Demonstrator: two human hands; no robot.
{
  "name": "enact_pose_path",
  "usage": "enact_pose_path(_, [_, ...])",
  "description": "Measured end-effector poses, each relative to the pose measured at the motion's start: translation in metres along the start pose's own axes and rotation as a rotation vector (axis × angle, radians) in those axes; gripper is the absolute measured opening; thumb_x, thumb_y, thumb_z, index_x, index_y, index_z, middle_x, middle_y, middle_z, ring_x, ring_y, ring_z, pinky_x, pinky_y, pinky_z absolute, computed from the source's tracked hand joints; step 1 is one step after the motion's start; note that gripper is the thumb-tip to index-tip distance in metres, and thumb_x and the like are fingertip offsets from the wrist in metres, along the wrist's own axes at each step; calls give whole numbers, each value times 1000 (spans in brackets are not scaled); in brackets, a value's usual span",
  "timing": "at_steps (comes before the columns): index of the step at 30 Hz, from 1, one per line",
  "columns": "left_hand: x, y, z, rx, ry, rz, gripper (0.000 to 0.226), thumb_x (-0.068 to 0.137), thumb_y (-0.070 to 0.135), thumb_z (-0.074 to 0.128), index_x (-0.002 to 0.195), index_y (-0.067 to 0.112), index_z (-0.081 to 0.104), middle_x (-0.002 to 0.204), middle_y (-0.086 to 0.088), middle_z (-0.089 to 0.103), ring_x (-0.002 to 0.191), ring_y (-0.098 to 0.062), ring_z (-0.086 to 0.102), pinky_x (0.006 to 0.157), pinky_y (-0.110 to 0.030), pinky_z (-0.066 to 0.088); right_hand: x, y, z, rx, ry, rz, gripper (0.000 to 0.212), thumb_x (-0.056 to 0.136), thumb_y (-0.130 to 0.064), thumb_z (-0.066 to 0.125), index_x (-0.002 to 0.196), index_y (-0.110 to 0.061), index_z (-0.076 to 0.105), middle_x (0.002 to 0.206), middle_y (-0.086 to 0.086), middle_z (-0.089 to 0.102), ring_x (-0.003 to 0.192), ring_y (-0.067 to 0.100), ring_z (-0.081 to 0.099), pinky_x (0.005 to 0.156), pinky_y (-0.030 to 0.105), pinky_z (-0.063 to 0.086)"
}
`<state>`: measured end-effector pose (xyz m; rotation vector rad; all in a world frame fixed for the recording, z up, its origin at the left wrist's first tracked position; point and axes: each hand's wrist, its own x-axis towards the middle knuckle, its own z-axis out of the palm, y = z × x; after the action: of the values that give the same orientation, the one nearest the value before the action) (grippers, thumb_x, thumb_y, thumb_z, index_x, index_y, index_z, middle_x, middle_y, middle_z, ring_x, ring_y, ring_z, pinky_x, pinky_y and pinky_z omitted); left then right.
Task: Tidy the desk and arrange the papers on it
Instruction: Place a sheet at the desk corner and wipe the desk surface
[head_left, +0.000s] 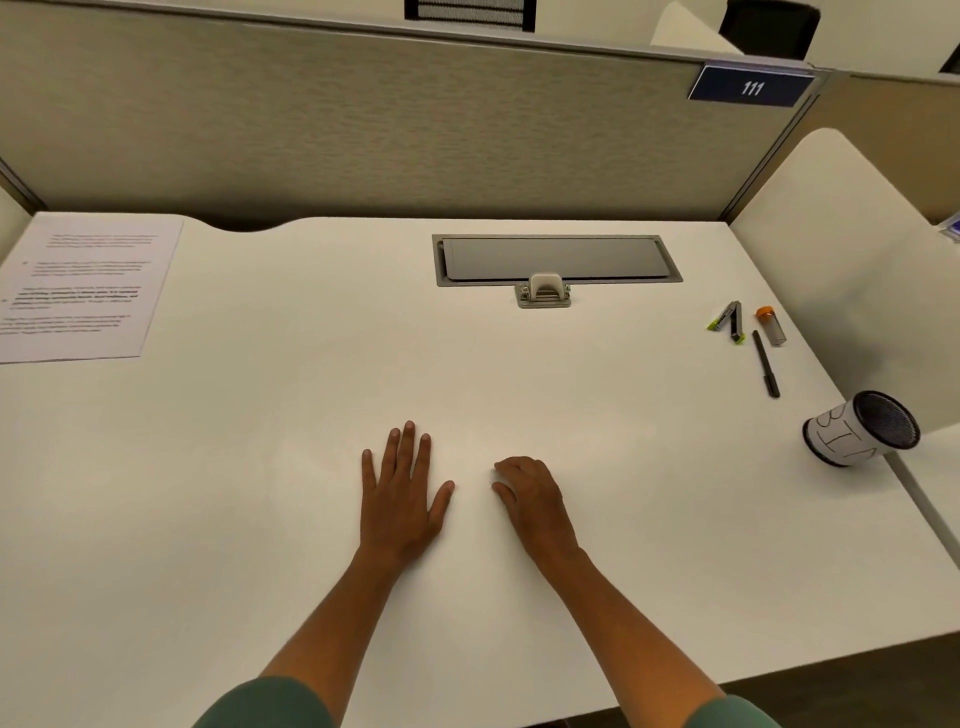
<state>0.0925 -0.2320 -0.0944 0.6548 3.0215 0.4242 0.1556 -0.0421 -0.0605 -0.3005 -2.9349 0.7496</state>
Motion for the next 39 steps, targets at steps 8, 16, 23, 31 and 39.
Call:
enact_pose_path(8, [0,-1,0,-6,-1,3,72,94,56,29,153,16,20,163,-7,9,150,-23,8,118,-55,10,0,-19,-6,-180,-119,-101,10,92,-25,46,90,-24,56,96,-7,56,86,13,55,81,32,47])
enact_pose_path(16, [1,-2,0,-13,-7,0,71,95,56,29,153,16,21,163,-6,9,150,-22,7,118,-55,9,10,-23,-8,-125,-148,-24,25,83,13,46,98,-1,59,104,13,59,96,30,53,79,40,49])
enact_pose_path(23, [1,-1,-1,-16,-13,-5,71,95,56,26,153,16,19,163,-5,7,150,-21,5,119,-54,7,11,-18,-3,-234,-124,-29,36,53,19,66,70,-12,57,67,2,58,62,21,53,46,26,44])
enact_pose_path(31, [5,0,-5,-34,1,-7,73,95,56,26,153,13,20,163,-7,8,150,-22,5,119,-54,8,17,-21,-2,-216,-129,50,18,75,9,46,78,-5,57,71,9,52,66,24,44,55,32,34])
enact_pose_path(39, [16,8,-23,-35,31,-6,73,95,57,23,153,13,18,163,-5,5,150,-19,0,120,-52,6,26,-17,-17,419,124,459,13,75,-2,67,81,-10,75,79,-1,73,75,12,65,65,8,41])
